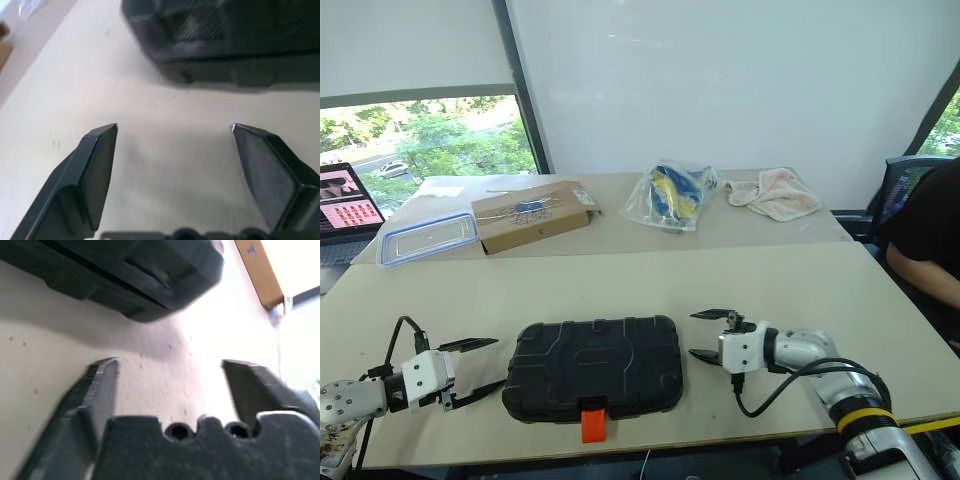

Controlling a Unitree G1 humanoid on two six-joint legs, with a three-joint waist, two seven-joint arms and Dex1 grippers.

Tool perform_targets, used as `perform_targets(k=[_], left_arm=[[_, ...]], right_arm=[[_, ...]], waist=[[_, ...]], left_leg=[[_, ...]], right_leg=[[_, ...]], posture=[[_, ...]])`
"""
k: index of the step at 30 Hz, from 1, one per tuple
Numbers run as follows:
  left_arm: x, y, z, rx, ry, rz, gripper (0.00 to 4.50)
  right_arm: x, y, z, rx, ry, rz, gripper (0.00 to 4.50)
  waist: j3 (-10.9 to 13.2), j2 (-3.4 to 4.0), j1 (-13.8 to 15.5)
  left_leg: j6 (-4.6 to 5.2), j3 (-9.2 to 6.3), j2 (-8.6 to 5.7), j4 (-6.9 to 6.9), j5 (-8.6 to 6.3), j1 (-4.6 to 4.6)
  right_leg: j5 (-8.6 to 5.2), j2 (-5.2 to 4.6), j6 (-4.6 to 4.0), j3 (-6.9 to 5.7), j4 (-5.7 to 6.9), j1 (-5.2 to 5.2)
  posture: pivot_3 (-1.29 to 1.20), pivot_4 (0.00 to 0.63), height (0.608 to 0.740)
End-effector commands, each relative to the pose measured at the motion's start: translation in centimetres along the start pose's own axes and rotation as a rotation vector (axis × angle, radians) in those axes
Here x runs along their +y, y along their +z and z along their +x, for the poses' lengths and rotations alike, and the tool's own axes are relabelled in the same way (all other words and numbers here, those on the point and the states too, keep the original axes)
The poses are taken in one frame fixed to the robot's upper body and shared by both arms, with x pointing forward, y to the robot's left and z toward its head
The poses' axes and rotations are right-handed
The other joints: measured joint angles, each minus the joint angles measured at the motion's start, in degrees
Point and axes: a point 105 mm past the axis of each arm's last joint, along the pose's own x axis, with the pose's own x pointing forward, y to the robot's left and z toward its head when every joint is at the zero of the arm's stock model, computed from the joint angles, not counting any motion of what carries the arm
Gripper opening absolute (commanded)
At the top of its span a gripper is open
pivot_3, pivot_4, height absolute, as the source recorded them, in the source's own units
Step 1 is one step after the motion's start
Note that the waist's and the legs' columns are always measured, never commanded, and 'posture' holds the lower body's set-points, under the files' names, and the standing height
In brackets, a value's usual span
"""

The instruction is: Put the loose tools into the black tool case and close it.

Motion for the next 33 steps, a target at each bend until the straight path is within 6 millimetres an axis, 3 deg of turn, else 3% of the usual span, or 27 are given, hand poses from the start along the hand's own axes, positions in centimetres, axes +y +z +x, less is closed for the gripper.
perform_targets(k=[1, 3, 5, 8, 11, 16, 18, 23, 29, 33], left_arm=[[2.4, 0.9, -0.1, -0.024, 0.072, -0.127, 3.49], [3.6, 1.9, 0.7, -0.04, 0.091, -0.142, 3.1], [4.6, 2.6, 1.3, -0.05, 0.111, -0.143, 2.35], [5.5, 3.7, 2.9, -0.068, 0.1, -0.158, 1.28], [5.6, 4.8, 5.6, -0.082, 0.061, -0.145, 0.02], [3.6, 4.5, 7.8, -0.02, -0.078, -0.143, 0.02], [2.6, 4.7, 8.0, -0.025, -0.136, -0.156, 0.02], [1.4, 5.1, 7.2, -0.042, -0.199, -0.228, 0.02], [0.5, 5.1, 5.6, -0.059, -0.156, -0.293, 0.02], [0.6, 4.9, 5.0, -0.049, -0.082, -0.315, 0.02]], right_arm=[[1.6, 0.9, -2.3, -0.002, 0.079, 0.206, 3.54], [3.0, 2.3, -3.1, -0.022, 0.141, 0.323, 2.89], [3.9, 3.5, -3.5, -0.034, 0.188, 0.392, 2.19], [5.4, 5.8, -3.0, -0.063, 0.237, 0.456, 1.14], [6.9, 6.4, -1.3, -0.037, 0.258, 0.461, 0.04], [7.2, 7.0, 0.8, -0.029, 0.291, 0.492, 0.04], [6.3, 6.9, 1.9, -0.026, 0.253, 0.47, 0.04], [3.0, 6.2, 3.7, -0.025, 0.13, 0.439, 0.04], [-1.4, 3.5, 4.4, 0.028, 0.013, 0.383, 0.04], [-1.9, 2.5, 4.4, 0.04, 0.022, 0.375, 0.04]], waist=[[0.02, -0.04, 0.54], [0.02, -0.05, 1.12], [0.03, -0.09, 1.39], [0.04, -0.13, 1.18], [0.05, -0.19, 0.96], [0.05, -0.28, 0.55], [0.09, -0.38, 0.21], [0.12, -0.86, -0.71], [0.13, -0.83, -0.22], [0.14, -0.83, 0.22]], left_leg=[[0.0, 0.04, 0.02, 0.0, 0.0, -0.02], [0.05, 0.03, 0.01, 0.02, -0.03, -0.1], [0.06, -0.03, 0.01, 0.07, -0.04, -0.18], [0.07, -0.41, -0.03, 0.17, -0.04, -0.36], [0.06, -0.54, -0.09, 0.24, -0.05, -0.51], [0.05, -0.54, -0.2, 0.41, -0.04, -0.57], [0.05, -0.54, -0.21, 0.42, -0.04, -0.62], [-0.09, -0.57, -0.07, 0.43, 0.04, -0.57], [-0.03, -0.53, -0.06, 0.72, 0.02, -0.43], [0.0, -0.52, -0.15, 0.79, 0.01, -0.88]], right_leg=[[0.0, 0.01, 0.0, -0.06, -0.03, -0.01], [-0.01, -0.01, 0.02, -0.08, -0.05, -0.02], [-0.01, -0.02, 0.02, -0.14, -0.08, -0.01], [0.01, -0.04, 0.04, -0.18, -0.09, 0.0], [0.03, 0.03, 0.08, -0.06, -0.05, 0.11], [0.05, 0.11, 0.12, -0.01, -0.04, 0.04], [0.05, 0.17, 0.11, 0.0, -0.05, 0.04], [0.07, 0.31, 0.03, 0.03, 0.01, 0.02], [0.08, 0.15, 0.04, 0.17, 0.19, -0.21], [0.11, 0.11, 0.02, 0.11, 0.28, -0.75]], posture=[[0.0, 0.15, 0.74], [0.0, 0.15, 0.74], [0.0, 0.15, 0.74], [0.0, 0.15, 0.74], [0.0, 0.15, 0.74], [0.0, 0.15, 0.74], [0.0, 0.15, 0.74], [0.0, 0.15, 0.74], [0.0, 0.15, 0.74], [0.0, 0.15, 0.74]])
